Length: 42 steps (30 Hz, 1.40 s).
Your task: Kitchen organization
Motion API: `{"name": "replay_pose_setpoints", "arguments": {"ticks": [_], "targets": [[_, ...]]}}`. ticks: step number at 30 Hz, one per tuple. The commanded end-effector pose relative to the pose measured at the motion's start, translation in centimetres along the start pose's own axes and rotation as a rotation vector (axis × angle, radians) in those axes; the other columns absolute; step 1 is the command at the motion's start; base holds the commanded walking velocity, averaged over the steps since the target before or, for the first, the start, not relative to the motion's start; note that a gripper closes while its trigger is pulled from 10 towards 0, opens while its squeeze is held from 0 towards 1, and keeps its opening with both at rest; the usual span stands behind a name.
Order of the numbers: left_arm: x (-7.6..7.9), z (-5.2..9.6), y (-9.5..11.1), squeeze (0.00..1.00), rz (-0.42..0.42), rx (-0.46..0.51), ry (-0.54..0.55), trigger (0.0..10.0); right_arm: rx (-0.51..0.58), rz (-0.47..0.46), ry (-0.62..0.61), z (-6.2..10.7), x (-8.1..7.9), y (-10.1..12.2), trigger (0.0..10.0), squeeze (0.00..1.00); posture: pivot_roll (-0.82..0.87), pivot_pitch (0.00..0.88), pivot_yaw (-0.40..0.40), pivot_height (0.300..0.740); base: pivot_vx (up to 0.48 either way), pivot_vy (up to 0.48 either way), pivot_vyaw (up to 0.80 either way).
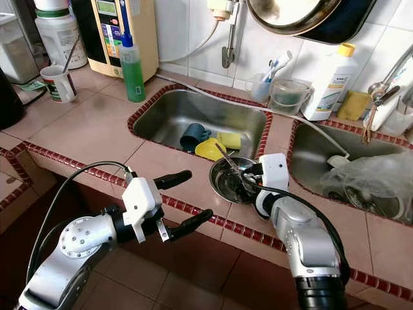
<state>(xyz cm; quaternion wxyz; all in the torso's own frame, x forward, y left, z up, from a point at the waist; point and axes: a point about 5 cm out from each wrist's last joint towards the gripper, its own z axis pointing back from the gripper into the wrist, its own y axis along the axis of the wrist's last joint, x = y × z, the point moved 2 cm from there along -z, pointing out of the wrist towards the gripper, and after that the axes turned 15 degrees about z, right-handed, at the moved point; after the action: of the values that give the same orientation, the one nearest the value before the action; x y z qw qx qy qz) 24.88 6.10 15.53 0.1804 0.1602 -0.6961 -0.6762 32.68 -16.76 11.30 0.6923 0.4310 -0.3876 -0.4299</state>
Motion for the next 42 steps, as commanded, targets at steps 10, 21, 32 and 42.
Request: {"name": "replay_pose_setpoints", "arguments": {"ticks": [10, 21, 32, 42], "targets": [[0.4, 0.1, 0.7, 0.00, -0.019, 0.011, 0.008, 10.0, -0.020, -0.032, 0.044, -0.5, 0.0, 0.6, 10.0, 0.00, 0.08, 0.008, -0.082, 0.740, 0.000, 0.000, 0.00], [0.3, -0.1, 1.1, 0.00, -0.017, 0.022, 0.021, 10.0, -0.077, -0.025, 0.072, -0.7, 0.0, 0.1, 9.4, 0.00, 0.07, 0.019, -0.088, 0.740, 0.000, 0.000, 0.00], [0.5, 0.0, 1.1, 0.00, -0.015, 0.022, 0.022, 10.0, -0.107, -0.012, 0.084, -0.8, 0.0, -0.6, 8.5, 0.00, 0.08, 0.030, -0.094, 0.740, 0.000, 0.000, 0.00], [1.3, 0.3, -0.4, 0.00, 0.003, -0.033, 0.001, 10.0, -0.131, -0.038, 0.067, -1.0, 0.6, -0.7, 3.4, 0.00, 0.07, 0.034, -0.093, 0.740, 0.000, 0.000, 0.00]]}}
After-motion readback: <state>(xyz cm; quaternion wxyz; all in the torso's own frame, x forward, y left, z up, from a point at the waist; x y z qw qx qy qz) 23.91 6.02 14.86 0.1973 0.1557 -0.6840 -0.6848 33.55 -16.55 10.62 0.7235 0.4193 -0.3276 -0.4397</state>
